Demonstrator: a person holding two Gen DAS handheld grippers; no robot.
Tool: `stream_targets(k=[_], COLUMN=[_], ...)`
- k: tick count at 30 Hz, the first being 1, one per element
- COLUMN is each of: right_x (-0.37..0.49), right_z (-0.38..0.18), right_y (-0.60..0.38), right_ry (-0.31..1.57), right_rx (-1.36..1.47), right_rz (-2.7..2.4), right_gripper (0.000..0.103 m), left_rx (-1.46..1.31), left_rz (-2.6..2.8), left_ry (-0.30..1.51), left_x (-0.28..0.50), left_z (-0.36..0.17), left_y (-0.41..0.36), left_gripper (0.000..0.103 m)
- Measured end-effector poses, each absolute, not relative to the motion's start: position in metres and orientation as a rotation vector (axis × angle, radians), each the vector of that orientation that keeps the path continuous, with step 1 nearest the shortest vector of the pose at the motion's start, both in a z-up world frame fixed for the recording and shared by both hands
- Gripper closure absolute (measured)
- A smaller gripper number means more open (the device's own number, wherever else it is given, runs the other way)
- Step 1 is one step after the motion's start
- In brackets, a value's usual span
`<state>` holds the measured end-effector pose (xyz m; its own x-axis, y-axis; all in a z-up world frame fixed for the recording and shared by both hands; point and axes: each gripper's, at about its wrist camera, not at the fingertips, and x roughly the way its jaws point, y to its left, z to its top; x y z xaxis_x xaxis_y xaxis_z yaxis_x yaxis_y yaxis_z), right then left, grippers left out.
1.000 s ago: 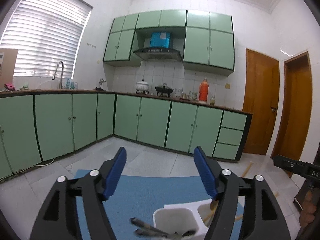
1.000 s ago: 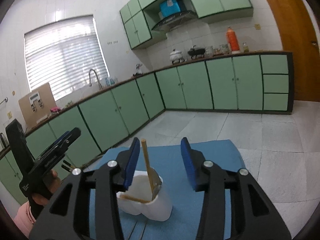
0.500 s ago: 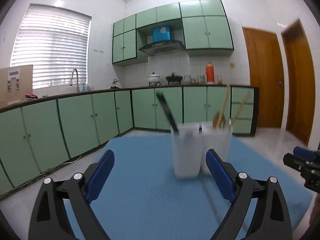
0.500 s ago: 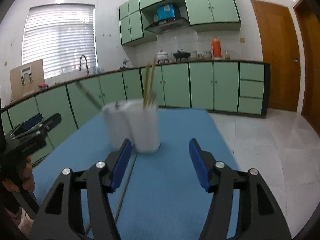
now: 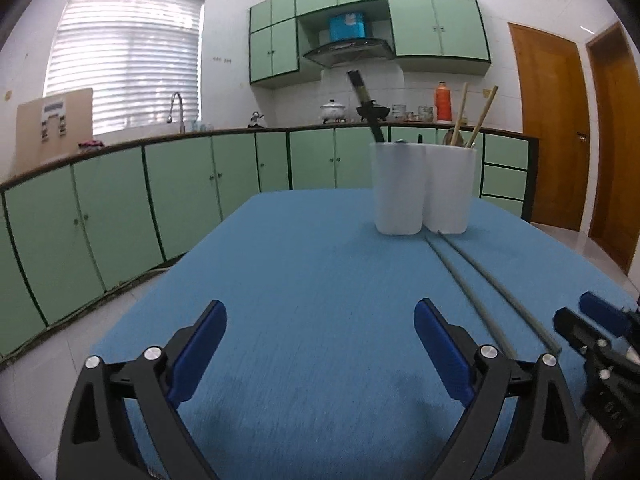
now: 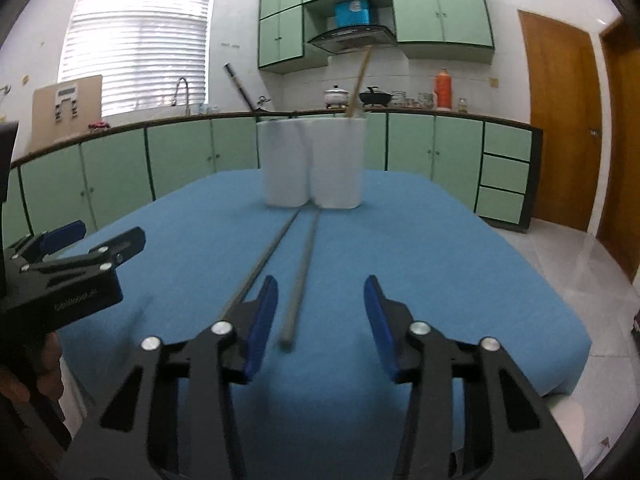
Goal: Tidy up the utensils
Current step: 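Move both tools back to the last two grey chopsticks on the cloth, then grasp a grey chopstick with the right tool while the left tool grasps the other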
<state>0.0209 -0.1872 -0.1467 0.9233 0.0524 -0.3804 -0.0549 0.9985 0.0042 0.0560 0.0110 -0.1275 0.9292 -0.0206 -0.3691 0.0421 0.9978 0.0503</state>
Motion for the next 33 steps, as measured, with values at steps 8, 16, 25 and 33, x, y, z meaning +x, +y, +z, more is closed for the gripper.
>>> stream_targets(k=[8,16,25,33], right_x=[0.027,0.029,0.029,0.006], right_z=[-0.162,-0.164,-0.166,-0.163], right_y=[-0.169,-0.166,-0.166,-0.181], right_ry=[0.391,0.372,0.352,0.355], right_rx=[-0.039,-0.038,-0.045,-0.017], right_rz=[0.024,-0.004,-0.008,-0.042], right_gripper=[0.085,0.089,0.096,0.096], left_rx=[0.049,0.041,0.035,0.024], left_rz=[-0.032,-0.04,-0.041,-0.068], left_ry=[0.378,0.381,0.379,0.391], left_x=[0.047,0.05,0.043,0.036], left_z=[-0.132,-0.129,-0.128,-0.131], left_y=[0.019,0.017,0.015,-0.002], left_gripper=[0.01,0.01,0.01,0.01])
